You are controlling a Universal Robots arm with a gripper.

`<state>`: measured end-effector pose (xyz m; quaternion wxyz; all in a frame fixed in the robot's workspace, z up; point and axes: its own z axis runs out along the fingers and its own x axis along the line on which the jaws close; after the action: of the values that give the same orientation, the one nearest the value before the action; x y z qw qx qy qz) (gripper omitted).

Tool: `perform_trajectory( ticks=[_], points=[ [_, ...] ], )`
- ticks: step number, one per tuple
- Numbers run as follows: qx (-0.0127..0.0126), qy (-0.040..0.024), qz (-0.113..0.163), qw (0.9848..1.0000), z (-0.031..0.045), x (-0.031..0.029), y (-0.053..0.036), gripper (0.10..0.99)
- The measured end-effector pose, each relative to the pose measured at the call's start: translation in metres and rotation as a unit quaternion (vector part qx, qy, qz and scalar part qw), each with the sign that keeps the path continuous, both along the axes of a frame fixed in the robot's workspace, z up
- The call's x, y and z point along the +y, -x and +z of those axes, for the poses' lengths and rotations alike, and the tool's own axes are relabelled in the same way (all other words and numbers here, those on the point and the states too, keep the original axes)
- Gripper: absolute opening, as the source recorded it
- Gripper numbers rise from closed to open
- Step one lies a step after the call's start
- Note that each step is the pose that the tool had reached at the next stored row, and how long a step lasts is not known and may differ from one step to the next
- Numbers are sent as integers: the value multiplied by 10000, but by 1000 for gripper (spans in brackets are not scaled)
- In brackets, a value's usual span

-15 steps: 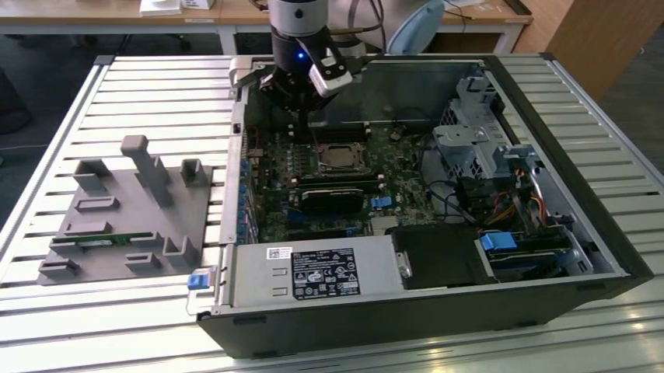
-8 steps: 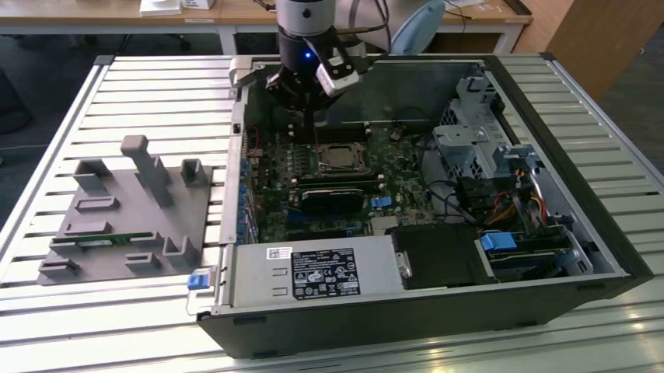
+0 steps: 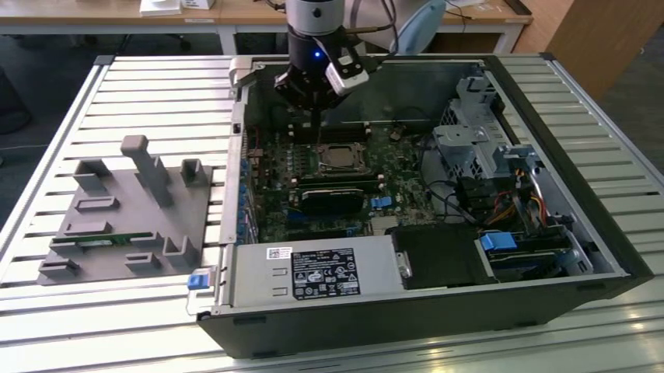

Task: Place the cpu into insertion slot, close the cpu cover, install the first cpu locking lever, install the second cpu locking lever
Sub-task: 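Install the first cpu locking lever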

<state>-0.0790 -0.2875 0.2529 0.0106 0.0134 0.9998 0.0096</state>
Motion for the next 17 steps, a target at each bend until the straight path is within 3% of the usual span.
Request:
perform_trajectory(
  ticks=[8, 14, 17],
  points=[
    [2, 0, 0, 10000, -26, 5, -53, 106],
    [-2, -129, 1, 9999, -45, 6, -98, 106],
    [-2, -130, 2, 9999, -53, 10, -158, 106]
  ],
)
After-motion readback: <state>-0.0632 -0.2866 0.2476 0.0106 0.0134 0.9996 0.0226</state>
